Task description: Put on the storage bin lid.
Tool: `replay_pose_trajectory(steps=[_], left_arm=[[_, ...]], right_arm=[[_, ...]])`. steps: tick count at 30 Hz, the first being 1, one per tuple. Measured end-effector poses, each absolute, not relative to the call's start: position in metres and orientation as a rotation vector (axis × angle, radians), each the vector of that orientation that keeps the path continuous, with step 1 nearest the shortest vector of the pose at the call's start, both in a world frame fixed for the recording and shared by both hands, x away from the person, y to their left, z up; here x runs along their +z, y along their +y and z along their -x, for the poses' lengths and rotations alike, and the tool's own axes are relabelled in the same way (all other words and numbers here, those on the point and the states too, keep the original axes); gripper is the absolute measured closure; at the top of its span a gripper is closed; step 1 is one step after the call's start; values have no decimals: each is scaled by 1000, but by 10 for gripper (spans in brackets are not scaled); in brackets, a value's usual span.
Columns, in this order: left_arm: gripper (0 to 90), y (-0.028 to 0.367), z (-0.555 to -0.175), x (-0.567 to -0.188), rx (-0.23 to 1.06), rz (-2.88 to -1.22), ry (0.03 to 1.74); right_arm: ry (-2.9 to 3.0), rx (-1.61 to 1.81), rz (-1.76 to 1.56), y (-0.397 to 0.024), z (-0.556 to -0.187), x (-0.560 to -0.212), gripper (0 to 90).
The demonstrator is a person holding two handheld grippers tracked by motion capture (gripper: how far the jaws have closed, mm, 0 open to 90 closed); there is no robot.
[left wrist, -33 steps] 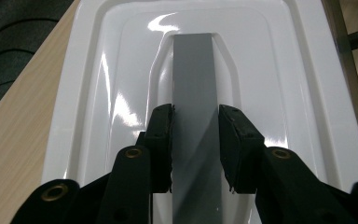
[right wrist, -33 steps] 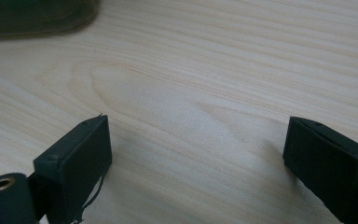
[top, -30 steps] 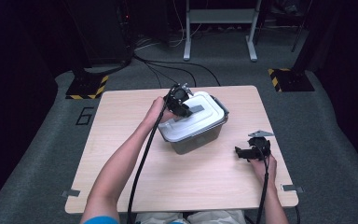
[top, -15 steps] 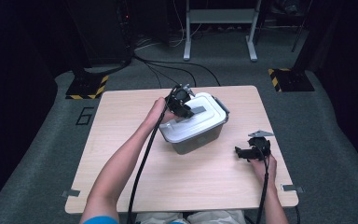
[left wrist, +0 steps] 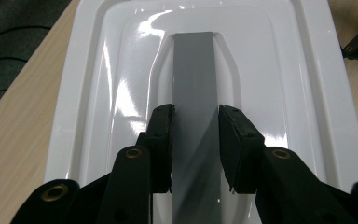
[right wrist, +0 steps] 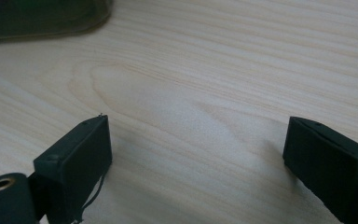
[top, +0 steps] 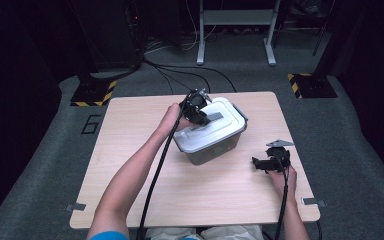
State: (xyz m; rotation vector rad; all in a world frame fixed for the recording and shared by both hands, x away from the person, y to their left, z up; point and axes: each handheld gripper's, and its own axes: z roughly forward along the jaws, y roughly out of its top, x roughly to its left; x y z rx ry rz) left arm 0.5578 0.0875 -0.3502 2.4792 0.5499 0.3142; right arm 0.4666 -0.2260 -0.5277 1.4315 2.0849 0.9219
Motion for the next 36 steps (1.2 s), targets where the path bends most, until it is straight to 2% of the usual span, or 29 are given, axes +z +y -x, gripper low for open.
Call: replay_pose_trajectory(steps=[18, 19, 22, 25, 30, 36], left_arm=[[658, 70, -567, -365, 276, -2538, 583], [628, 71, -567, -364, 281, -2540, 590], [431, 79, -564, -356, 303, -2503, 613], [271, 92, -558, -346, 332, -2465, 633], [152, 131, -542, -336, 380, -2369, 700], [128, 196, -518, -351, 447, -2302, 820]], right_arm=[[2096, 919, -1425, -227, -466, -528, 74], [2095, 919, -1425, -227, -466, -528, 75], [2093, 921, -1427, -227, -466, -528, 75], [2096, 919, -1424, -227, -466, -528, 75], [2095, 918, -1425, -227, -466, -528, 75], [2094, 918, -1429, -226, -466, -528, 76]])
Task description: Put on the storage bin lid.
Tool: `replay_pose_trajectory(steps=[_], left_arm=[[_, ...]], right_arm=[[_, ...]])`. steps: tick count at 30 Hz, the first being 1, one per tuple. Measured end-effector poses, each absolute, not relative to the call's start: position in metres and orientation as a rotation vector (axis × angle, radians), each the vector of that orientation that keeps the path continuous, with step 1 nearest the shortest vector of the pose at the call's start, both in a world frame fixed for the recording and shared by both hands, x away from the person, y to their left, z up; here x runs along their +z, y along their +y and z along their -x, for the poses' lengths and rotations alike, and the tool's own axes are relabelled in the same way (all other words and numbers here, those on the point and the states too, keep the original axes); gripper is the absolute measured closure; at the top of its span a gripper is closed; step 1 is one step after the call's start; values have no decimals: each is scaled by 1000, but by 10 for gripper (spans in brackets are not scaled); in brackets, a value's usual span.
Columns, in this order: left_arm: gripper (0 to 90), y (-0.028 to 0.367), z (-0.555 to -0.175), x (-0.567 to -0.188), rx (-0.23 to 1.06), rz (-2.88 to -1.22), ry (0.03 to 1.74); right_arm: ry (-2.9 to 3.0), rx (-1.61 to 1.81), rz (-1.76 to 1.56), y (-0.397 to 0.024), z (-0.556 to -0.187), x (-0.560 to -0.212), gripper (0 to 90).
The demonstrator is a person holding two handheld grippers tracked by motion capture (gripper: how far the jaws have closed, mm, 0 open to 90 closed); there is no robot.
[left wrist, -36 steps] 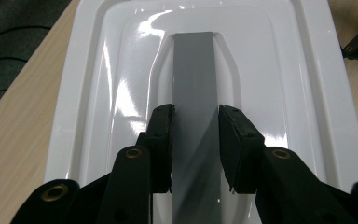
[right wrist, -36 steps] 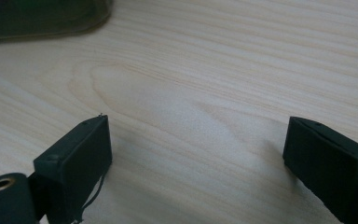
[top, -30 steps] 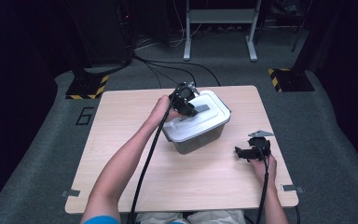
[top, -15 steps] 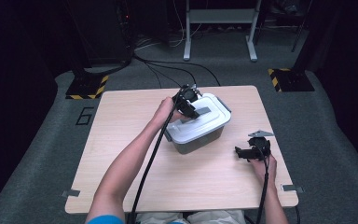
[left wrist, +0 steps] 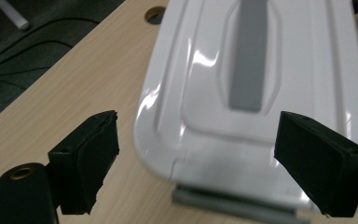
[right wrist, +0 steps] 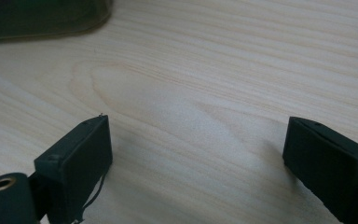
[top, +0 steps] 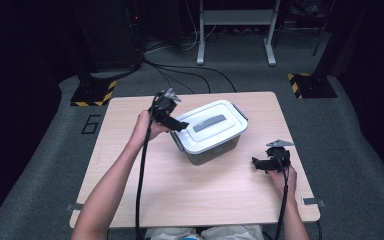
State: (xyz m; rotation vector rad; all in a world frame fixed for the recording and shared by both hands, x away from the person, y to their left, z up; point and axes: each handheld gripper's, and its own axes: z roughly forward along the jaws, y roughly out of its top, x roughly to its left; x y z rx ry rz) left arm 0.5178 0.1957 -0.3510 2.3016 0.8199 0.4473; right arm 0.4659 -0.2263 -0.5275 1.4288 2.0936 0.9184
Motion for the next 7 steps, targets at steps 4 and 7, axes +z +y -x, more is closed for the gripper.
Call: replay_pose_trajectory(steps=[4, 7], left_arm=[[61, 239, -503, -379, 508, -2235, 957], [26, 270, -496, -406, 483, -2209, 1053]], right_arm=[[2094, 919, -1429, -226, -466, -528, 76], [2093, 919, -1431, -226, -466, -527, 76]])
